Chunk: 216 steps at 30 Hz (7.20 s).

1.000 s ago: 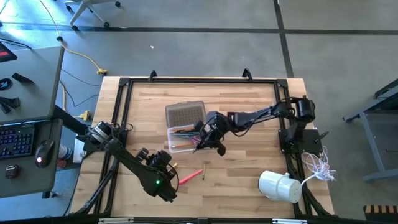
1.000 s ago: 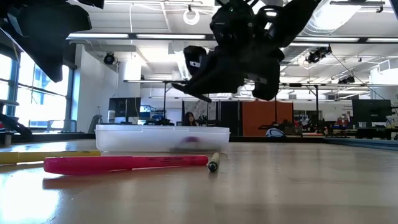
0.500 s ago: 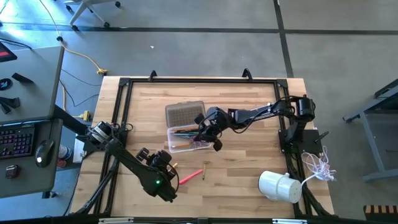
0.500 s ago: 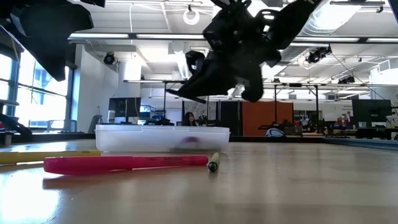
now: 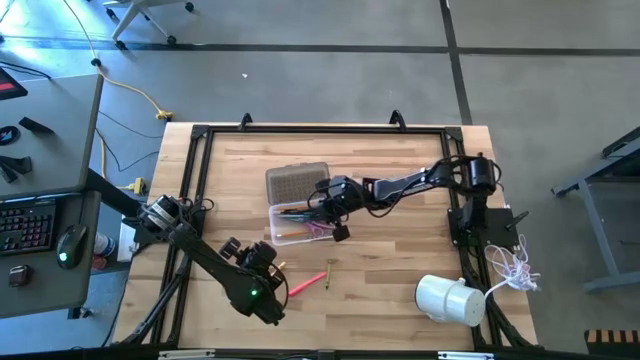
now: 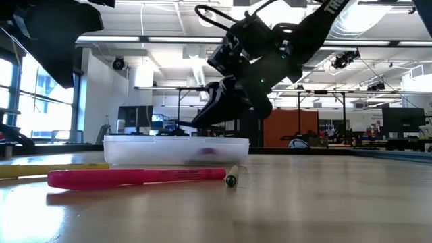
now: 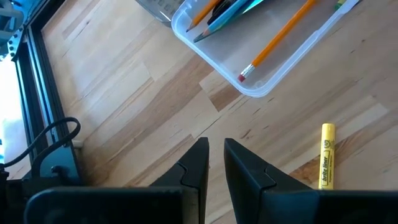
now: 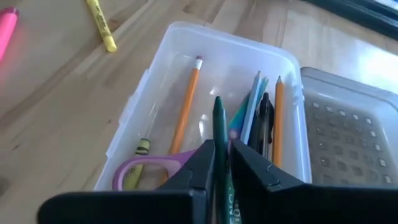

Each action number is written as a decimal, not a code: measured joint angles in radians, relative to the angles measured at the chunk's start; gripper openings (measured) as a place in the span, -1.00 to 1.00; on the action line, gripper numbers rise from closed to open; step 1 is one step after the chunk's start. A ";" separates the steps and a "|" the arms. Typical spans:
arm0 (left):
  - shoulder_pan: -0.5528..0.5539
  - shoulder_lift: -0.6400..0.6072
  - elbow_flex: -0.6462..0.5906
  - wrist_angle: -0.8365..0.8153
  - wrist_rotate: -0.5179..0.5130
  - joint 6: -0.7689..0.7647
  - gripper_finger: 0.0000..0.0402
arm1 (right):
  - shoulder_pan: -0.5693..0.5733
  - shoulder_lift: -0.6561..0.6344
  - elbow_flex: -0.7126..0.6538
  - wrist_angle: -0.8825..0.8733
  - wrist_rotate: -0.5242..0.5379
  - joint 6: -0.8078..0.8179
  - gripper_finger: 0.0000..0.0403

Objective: Pick & place school supplies into a supply box
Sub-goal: Put the dark green crayon into the gray supply box, then put the green crayon into the gray supply box, then put the pink pen into the gray supply box, then put the blue pencil into the gray supply box

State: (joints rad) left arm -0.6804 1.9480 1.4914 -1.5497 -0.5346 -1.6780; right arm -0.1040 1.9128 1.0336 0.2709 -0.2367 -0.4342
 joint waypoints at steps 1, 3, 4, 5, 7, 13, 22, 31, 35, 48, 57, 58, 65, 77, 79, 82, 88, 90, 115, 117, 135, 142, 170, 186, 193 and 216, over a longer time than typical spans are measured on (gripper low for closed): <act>0.000 0.000 0.000 0.000 0.000 0.000 -0.56 | 0.000 0.002 0.000 -0.002 0.000 0.003 -0.81; 0.000 0.000 0.000 0.000 0.000 0.000 -0.56 | 0.000 0.005 0.000 -0.001 0.004 0.005 -0.74; 0.000 0.000 0.000 0.000 0.000 0.000 -0.56 | 0.000 0.005 0.000 -0.002 0.008 0.006 -0.71; 0.000 0.000 0.000 0.000 0.000 0.000 -0.56 | 0.000 0.005 0.000 0.001 0.012 0.006 -0.67; 0.000 0.000 0.000 0.000 0.000 0.000 -0.56 | 0.003 0.005 0.000 0.008 0.010 0.008 -0.59; 0.000 0.000 0.000 0.000 0.000 0.000 -0.56 | 0.085 0.005 0.000 0.014 -0.209 -0.044 -0.39; 0.000 0.000 0.000 0.000 0.000 0.000 -0.56 | 0.294 0.005 0.000 -0.060 -0.222 -0.150 -0.21; 0.001 0.000 0.000 -0.001 -0.026 0.001 -0.56 | 0.300 0.085 0.000 -0.105 -0.128 -0.153 -0.16; 0.001 0.000 0.000 -0.004 -0.034 0.001 -0.56 | 0.284 0.122 0.002 -0.112 -0.149 -0.138 -0.16; 0.001 0.000 0.000 -0.013 -0.034 0.009 -0.56 | 0.268 0.140 0.004 -0.166 -0.181 -0.123 -0.63; 0.001 0.000 0.000 -0.014 -0.034 0.009 -0.56 | 0.269 0.115 0.001 -0.178 -0.186 -0.013 -0.87; 0.001 0.000 0.000 -0.015 -0.034 0.009 -0.56 | 0.271 0.102 -0.001 -0.185 -0.190 0.000 -0.86; 0.001 0.000 0.000 -0.021 -0.034 0.009 -0.56 | 0.291 -0.022 -0.004 -0.184 -0.055 -0.064 -0.97; 0.001 0.000 0.000 -0.021 -0.034 0.009 -0.56 | 0.130 -0.060 -0.002 0.056 0.264 -0.108 -0.97; 0.001 0.000 0.000 -0.021 -0.034 0.009 -0.56 | 0.084 -0.049 -0.003 0.042 0.197 -0.030 -0.98; 0.001 0.000 0.000 -0.021 -0.034 0.009 -0.56 | 0.041 -0.028 -0.002 0.042 0.068 0.049 -0.91; 0.001 0.000 0.000 -0.021 -0.034 0.009 -0.56 | 0.032 0.036 -0.002 0.037 0.096 0.056 -0.60; 0.001 0.000 0.000 -0.021 -0.034 0.009 -0.56 | 0.042 0.045 -0.002 0.041 0.122 0.058 -0.49; 0.039 0.000 0.019 -0.021 -0.045 0.028 -0.56 | 0.442 0.131 0.115 0.153 0.494 0.522 -0.19; 0.053 0.000 0.037 -0.022 -0.038 0.053 -0.56 | 0.444 0.176 0.174 0.083 0.523 0.521 -0.19; 0.065 0.000 0.074 -0.022 -0.002 0.104 -0.56 | 0.423 0.302 0.311 -0.102 0.620 0.770 -0.22; 0.065 0.000 0.074 -0.022 -0.004 0.108 -0.56 | 0.410 0.339 0.314 -0.099 0.641 0.750 -0.34; 0.065 0.000 0.075 -0.020 0.006 0.141 -0.56 | 0.430 0.038 0.308 -0.351 0.624 0.441 -0.91; 0.065 0.000 0.075 -0.021 0.024 0.155 -0.56 | 0.158 0.115 0.307 -0.451 0.443 0.417 -0.88; 0.065 0.000 0.075 -0.021 0.022 0.157 -0.56 | 0.142 0.136 0.309 -0.455 0.407 0.398 -0.75; 0.042 -0.015 0.080 -0.020 0.241 0.117 -0.56 | 0.317 0.135 0.310 -0.126 0.220 0.237 -0.08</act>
State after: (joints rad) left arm -0.6379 1.9327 1.5717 -1.5697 -0.2934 -1.5610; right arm 0.2127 2.0476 1.3437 0.1453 -0.0169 -0.1968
